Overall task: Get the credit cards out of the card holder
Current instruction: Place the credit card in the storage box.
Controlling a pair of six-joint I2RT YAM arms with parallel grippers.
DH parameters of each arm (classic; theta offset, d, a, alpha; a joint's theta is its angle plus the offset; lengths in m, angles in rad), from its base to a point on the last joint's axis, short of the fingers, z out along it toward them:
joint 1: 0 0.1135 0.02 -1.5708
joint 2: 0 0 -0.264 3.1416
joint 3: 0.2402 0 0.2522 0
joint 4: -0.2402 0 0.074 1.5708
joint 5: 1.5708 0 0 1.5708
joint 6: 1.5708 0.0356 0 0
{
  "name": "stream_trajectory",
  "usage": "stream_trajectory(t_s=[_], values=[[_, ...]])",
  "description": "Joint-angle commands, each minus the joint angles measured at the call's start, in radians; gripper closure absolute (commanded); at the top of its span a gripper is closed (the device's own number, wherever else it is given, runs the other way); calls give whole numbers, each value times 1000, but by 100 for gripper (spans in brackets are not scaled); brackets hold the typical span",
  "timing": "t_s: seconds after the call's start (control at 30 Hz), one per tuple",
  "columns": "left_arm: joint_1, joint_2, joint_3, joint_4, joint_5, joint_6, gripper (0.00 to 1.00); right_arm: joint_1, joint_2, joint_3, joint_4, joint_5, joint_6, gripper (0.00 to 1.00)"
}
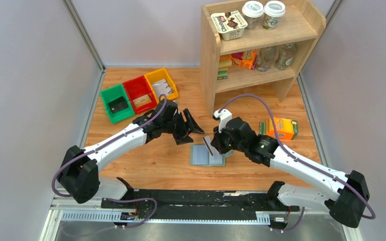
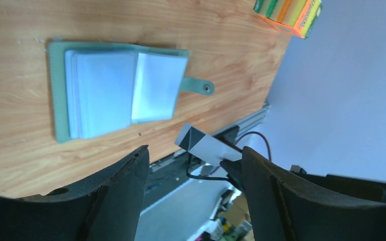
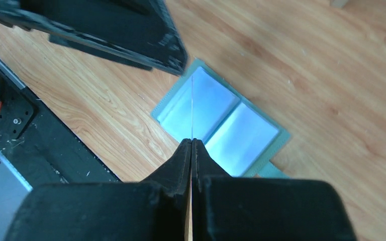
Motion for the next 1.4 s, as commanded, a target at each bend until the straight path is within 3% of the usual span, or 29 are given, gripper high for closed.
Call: stream_trajectory(t_s=[0.0, 0.17, 0.57, 0.63, 0.77, 0.83, 0.87, 0.97, 1.0, 1.03, 1.1, 1.17, 1.37], values=[[1, -48, -12, 35, 69, -162, 25, 115, 51, 91, -18, 228, -99, 100], [1, -62, -11, 35, 72, -212, 26, 224, 120, 146, -40, 363, -142, 100], [1, -42, -44, 20, 89, -218, 47, 370, 183, 192, -28, 547, -206, 100], [1, -30, -43, 26, 98, -213, 53, 381, 192, 198, -29, 563, -215, 100], [1, -22, -40, 34, 103, -201, 74, 398, 215, 206, -42, 590, -228, 100], [1, -30, -44, 34, 99, -196, 96, 402, 221, 203, -39, 596, -234, 100], [1, -31, -46, 37, 94, -196, 100, 402, 223, 205, -37, 596, -231, 100], [4, -48, -64, 58, 88, -189, 100, 404, 220, 209, -42, 598, -217, 100], [5, -53, -76, 72, 80, -173, 100, 402, 218, 217, -49, 604, -208, 98], [13, -65, -81, 89, 69, -164, 100, 402, 217, 220, -55, 616, -202, 89], [33, -86, -107, 124, 48, -118, 100, 402, 206, 223, -65, 641, -180, 62], [70, -114, -142, 173, 43, -77, 100, 398, 186, 215, -66, 652, -157, 44], [173, -205, -238, 288, -36, 96, 100, 329, 129, 194, -101, 652, -31, 14]])
